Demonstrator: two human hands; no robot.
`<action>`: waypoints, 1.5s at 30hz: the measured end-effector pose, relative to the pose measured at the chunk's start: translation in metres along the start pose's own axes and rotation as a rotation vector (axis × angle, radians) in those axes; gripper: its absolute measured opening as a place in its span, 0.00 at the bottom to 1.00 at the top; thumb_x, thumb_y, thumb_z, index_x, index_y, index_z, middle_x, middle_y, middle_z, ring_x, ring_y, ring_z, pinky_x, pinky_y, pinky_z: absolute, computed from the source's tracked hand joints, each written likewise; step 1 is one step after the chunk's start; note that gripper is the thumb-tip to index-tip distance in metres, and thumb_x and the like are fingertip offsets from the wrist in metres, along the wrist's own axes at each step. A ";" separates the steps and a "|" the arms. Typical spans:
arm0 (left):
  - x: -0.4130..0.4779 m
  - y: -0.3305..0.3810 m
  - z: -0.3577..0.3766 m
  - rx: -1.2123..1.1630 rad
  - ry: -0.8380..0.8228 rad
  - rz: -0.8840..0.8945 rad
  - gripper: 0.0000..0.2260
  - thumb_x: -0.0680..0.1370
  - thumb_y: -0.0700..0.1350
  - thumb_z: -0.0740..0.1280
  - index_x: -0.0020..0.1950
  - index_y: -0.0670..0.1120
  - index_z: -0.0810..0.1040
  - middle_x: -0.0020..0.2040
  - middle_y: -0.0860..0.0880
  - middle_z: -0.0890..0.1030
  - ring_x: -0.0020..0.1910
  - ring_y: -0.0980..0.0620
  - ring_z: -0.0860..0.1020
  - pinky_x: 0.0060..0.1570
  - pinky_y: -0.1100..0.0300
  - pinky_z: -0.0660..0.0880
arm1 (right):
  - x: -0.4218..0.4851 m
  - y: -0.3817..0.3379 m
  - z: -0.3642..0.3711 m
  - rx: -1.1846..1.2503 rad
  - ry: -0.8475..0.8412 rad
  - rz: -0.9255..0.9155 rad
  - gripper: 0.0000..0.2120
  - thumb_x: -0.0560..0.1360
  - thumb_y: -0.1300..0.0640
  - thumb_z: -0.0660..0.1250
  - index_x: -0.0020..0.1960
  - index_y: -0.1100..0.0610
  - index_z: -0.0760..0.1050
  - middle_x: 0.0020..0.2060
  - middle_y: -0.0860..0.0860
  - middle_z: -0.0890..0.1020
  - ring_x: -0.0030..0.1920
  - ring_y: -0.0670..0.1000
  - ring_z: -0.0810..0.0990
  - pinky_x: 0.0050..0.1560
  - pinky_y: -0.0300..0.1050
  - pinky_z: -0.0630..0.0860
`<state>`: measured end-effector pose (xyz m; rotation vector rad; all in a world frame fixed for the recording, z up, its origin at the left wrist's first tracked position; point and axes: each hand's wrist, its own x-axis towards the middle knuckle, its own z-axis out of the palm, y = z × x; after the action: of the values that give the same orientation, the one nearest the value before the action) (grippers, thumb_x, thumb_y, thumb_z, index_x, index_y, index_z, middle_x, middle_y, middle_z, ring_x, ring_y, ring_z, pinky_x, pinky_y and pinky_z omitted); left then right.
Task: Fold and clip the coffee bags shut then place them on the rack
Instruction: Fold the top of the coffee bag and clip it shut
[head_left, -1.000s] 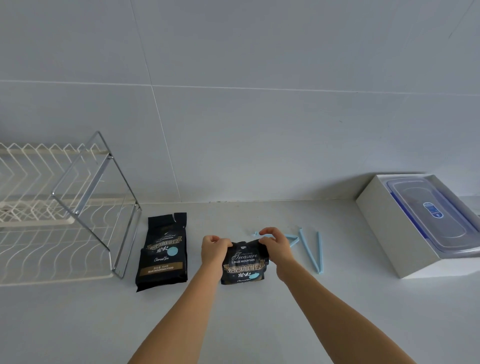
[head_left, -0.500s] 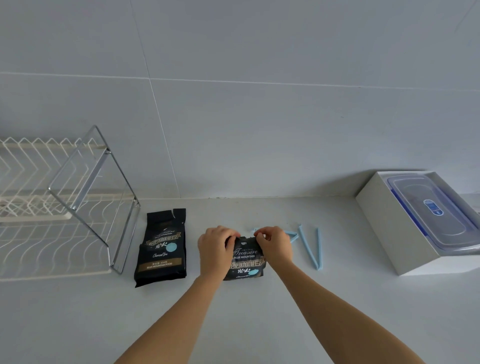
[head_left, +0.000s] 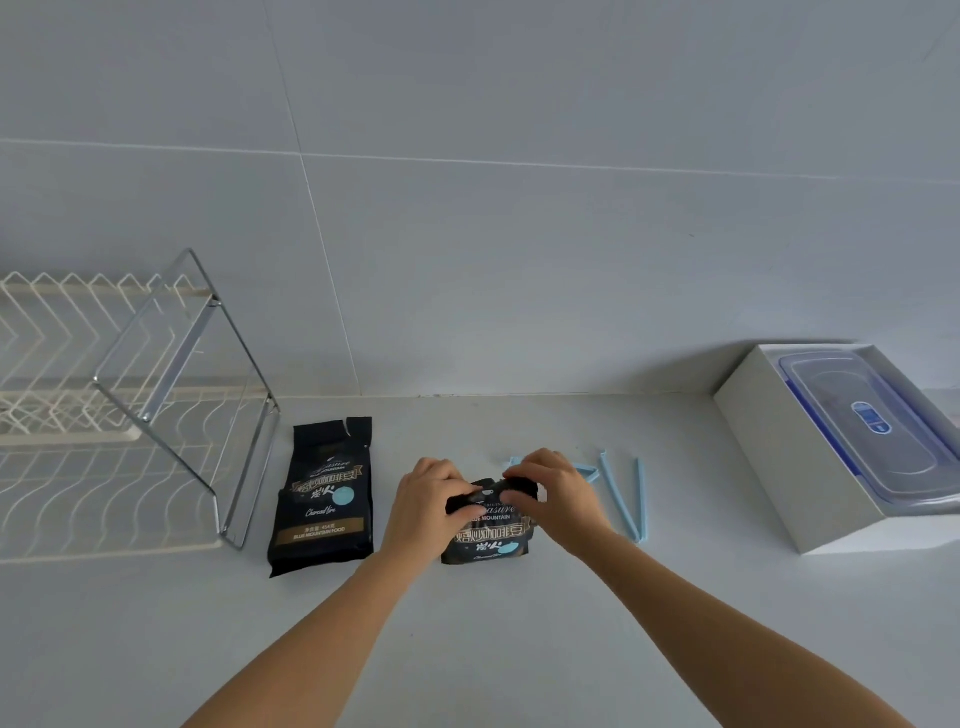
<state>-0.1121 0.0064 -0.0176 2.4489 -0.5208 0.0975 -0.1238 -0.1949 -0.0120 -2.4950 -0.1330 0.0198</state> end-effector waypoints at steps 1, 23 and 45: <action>0.001 0.000 -0.001 -0.021 -0.007 -0.003 0.11 0.69 0.50 0.74 0.48 0.47 0.84 0.41 0.51 0.80 0.46 0.50 0.73 0.45 0.55 0.70 | -0.002 0.002 -0.004 -0.047 -0.040 -0.035 0.13 0.72 0.45 0.69 0.55 0.47 0.79 0.49 0.43 0.77 0.51 0.42 0.70 0.45 0.41 0.72; 0.010 0.007 -0.016 -0.050 -0.190 -0.066 0.09 0.73 0.51 0.69 0.49 0.48 0.82 0.40 0.55 0.74 0.42 0.55 0.73 0.37 0.63 0.66 | 0.013 -0.001 -0.012 0.116 -0.120 0.011 0.03 0.67 0.54 0.75 0.40 0.51 0.83 0.37 0.46 0.76 0.39 0.45 0.75 0.43 0.47 0.75; 0.018 0.018 0.003 -0.020 -0.149 -0.017 0.07 0.73 0.47 0.70 0.50 0.51 0.81 0.42 0.56 0.77 0.42 0.55 0.75 0.40 0.63 0.70 | -0.012 0.093 -0.031 0.291 0.317 0.696 0.21 0.71 0.50 0.72 0.60 0.59 0.73 0.57 0.59 0.76 0.59 0.58 0.74 0.60 0.50 0.71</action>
<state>-0.1024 -0.0143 -0.0065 2.4528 -0.5629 -0.0976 -0.1263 -0.2887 -0.0428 -2.1033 0.8085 -0.0626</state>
